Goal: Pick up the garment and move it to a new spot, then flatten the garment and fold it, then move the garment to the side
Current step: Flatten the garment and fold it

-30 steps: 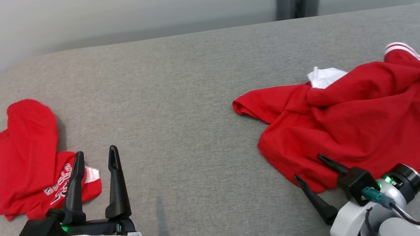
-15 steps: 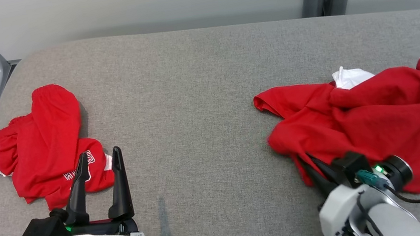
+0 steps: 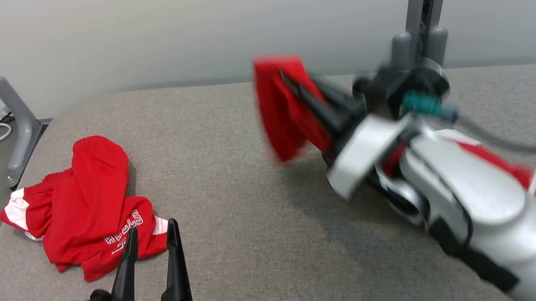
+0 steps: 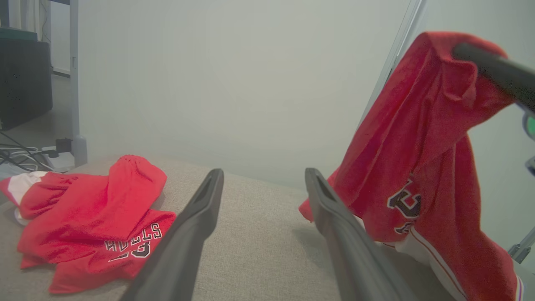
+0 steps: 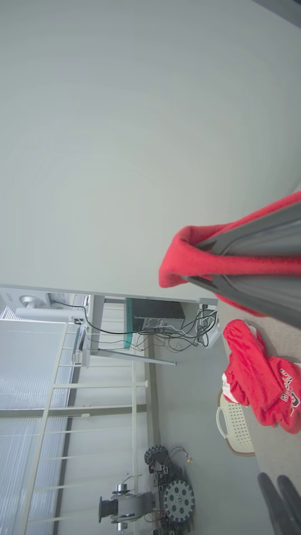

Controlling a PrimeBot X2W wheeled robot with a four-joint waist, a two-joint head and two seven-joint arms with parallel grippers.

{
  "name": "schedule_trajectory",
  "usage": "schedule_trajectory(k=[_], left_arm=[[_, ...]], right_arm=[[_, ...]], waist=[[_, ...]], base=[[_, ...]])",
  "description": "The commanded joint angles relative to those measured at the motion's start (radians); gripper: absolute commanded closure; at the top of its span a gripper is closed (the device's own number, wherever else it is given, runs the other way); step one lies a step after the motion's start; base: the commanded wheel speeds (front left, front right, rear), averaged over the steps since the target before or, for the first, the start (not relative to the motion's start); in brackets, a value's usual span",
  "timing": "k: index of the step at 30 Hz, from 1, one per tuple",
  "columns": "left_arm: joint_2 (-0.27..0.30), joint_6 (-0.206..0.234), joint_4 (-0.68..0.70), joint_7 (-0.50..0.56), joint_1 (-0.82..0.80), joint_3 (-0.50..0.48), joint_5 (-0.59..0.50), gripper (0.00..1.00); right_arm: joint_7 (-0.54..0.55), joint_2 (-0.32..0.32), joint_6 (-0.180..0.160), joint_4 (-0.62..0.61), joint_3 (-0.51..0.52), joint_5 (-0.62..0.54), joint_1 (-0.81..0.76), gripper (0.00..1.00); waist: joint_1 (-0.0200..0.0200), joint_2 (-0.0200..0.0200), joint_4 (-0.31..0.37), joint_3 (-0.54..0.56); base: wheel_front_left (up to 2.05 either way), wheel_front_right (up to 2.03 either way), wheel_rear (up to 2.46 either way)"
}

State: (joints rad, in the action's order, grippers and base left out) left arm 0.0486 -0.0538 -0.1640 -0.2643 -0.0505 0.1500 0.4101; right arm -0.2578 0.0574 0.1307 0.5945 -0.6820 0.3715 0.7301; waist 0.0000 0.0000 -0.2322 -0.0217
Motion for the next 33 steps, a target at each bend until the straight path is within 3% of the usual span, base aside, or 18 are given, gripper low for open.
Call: schedule_trajectory(k=[1,5,8,18,19,21,22,27,28,29,30,33], left_arm=[[0.004,0.008,0.004,0.0,0.018,0.001,0.004,0.0],[0.004,0.018,0.01,0.0,0.039,0.0,0.008,0.0],[0.003,0.022,0.015,0.0,0.047,0.001,0.011,0.0],[0.004,0.011,0.03,0.0,0.026,-0.009,0.005,0.0],[0.004,0.011,0.03,0.0,0.026,-0.009,0.005,0.0],[0.003,0.003,0.029,0.0,0.011,-0.017,-0.002,0.0],[0.003,-0.004,0.024,0.0,0.001,-0.024,-0.011,0.0],[0.003,-0.026,0.017,0.0,-0.033,-0.037,-0.027,0.0],[0.003,-0.029,0.015,0.0,-0.038,-0.039,-0.028,0.0],[0.004,-0.033,0.013,0.0,-0.044,-0.04,-0.032,0.0],[0.004,-0.034,0.013,0.0,-0.049,-0.04,-0.033,0.0],[0.004,-0.039,0.012,0.0,-0.062,-0.041,-0.029,0.0]], right_arm=[[-0.01,-0.004,0.0,-0.035,0.001,0.049,0.072,1.0],[-0.009,0.0,0.0,-0.153,0.091,0.114,0.175,1.0],[-0.008,0.015,0.0,-0.204,0.194,0.091,0.174,1.0],[-0.007,0.204,0.0,-0.078,0.436,0.013,-0.185,1.0],[-0.007,0.204,0.0,-0.078,0.436,0.013,-0.185,1.0],[-0.007,0.227,0.0,-0.045,0.522,0.007,-0.253,1.0],[-0.007,0.232,0.0,-0.012,0.611,0.003,-0.303,1.0],[-0.007,0.227,0.0,0.07,0.769,-0.049,-0.368,1.0],[-0.007,0.222,0.0,0.087,0.791,-0.063,-0.37,0.93],[-0.007,0.215,0.0,0.102,0.81,-0.075,-0.372,0.51],[-0.007,0.204,0.0,0.13,0.825,-0.086,-0.377,0.0],[-0.007,0.188,0.0,0.18,0.844,-0.124,-0.367,0.0]], waist=[[0.0,0.0,0.004,0.019],[0.0,0.0,0.018,0.029],[0.0,0.0,0.033,0.032],[0.0,0.0,0.091,-0.015],[0.0,0.0,0.091,-0.015],[0.0,0.0,0.104,-0.038],[0.0,0.0,0.118,-0.06],[0.0,0.0,0.15,-0.107],[0.0,0.0,0.155,-0.114],[0.0,0.0,0.159,-0.119],[0.0,0.0,0.163,-0.123],[0.0,0.0,0.178,-0.13]], base=[[0.0,0.0,0.0],[0.0,0.0,0.0],[0.0,0.0,0.0],[0.0,0.0,0.0],[0.0,0.0,0.0],[0.0,0.0,0.0],[0.0,0.0,0.0],[0.0,0.0,0.0],[0.0,0.0,0.0],[0.0,0.0,0.0],[0.0,0.0,0.0],[0.0,0.0,0.0]])
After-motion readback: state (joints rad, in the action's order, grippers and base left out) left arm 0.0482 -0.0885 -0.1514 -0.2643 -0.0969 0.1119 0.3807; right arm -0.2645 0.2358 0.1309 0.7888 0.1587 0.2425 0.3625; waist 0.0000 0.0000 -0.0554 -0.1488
